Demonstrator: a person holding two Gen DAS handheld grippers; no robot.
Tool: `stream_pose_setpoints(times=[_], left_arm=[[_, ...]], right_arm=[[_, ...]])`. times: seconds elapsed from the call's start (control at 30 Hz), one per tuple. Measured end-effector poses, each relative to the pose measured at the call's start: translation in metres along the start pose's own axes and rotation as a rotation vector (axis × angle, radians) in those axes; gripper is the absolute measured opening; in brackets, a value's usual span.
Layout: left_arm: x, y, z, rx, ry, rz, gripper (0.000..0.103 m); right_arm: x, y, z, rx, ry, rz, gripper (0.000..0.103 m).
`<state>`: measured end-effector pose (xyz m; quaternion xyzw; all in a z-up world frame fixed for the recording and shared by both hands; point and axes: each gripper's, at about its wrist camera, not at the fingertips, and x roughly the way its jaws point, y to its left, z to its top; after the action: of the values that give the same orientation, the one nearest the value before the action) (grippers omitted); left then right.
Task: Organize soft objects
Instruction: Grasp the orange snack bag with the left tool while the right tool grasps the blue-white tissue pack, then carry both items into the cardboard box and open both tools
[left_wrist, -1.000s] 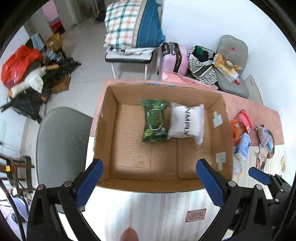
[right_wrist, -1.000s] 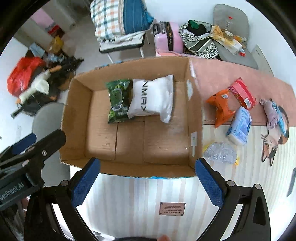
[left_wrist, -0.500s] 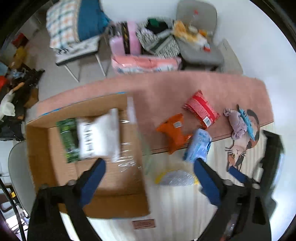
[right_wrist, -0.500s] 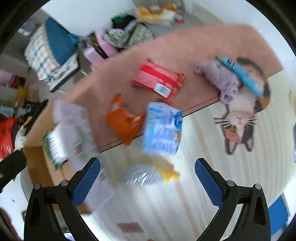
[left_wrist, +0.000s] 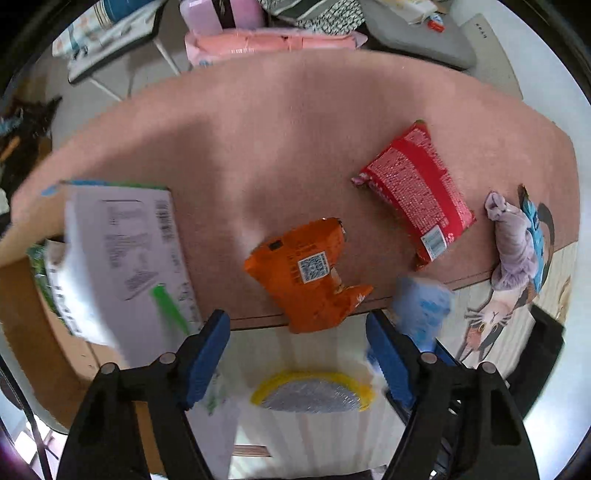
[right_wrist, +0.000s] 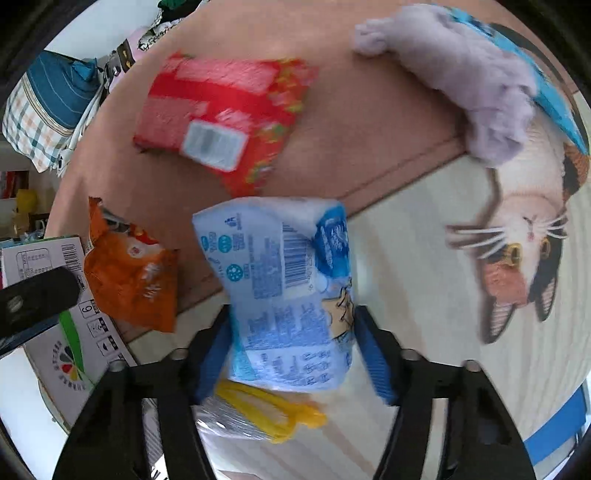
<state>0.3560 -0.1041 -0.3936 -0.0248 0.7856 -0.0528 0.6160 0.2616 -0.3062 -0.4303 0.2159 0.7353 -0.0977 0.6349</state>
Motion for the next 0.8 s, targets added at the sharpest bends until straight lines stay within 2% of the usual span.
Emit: stream_pose_setpoints(times=[0.13, 0.4, 0.43, 0.47, 0.53, 0.57, 0.63, 0.7, 0.8], left_arm=[[0.023, 0.002, 0.007, -0.035, 0.066, -0.014, 0.074], [0.052, 0.011, 0.014, -0.092, 0.089, -0.05, 0.072], [0.053, 0.012, 0.014, -0.095, 0.084, -0.053, 0.063], [0.054, 0.013, 0.014, -0.095, 0.082, -0.052, 0.049], [0.057, 0.013, 0.013, -0.089, 0.076, -0.036, 0.037], [0.056, 0.012, 0.01, -0.084, 0.059, -0.034, 0.034], [0.052, 0.011, 0.002, -0.064, 0.019, -0.005, 0.032], [0.044, 0.009, -0.008, -0.037, -0.03, 0.038, 0.031], [0.026, 0.009, -0.03, -0.018, -0.09, 0.028, 0.03]], right_arm=[[0.001, -0.023, 0.003, -0.004, 0.011, 0.012, 0.064], [0.002, -0.029, 0.014, 0.022, 0.031, 0.01, 0.066], [0.002, -0.028, 0.016, 0.024, 0.034, 0.005, 0.066], [0.002, -0.026, 0.018, 0.027, 0.037, 0.0, 0.066], [0.003, -0.023, 0.02, 0.028, 0.038, -0.019, 0.064], [0.001, -0.015, 0.029, 0.031, 0.036, -0.024, 0.063], [0.0, -0.009, 0.028, 0.016, 0.026, -0.034, 0.052], [-0.001, -0.002, 0.024, 0.001, 0.026, -0.026, 0.045], [-0.012, 0.0, 0.018, -0.026, 0.006, -0.039, 0.04]])
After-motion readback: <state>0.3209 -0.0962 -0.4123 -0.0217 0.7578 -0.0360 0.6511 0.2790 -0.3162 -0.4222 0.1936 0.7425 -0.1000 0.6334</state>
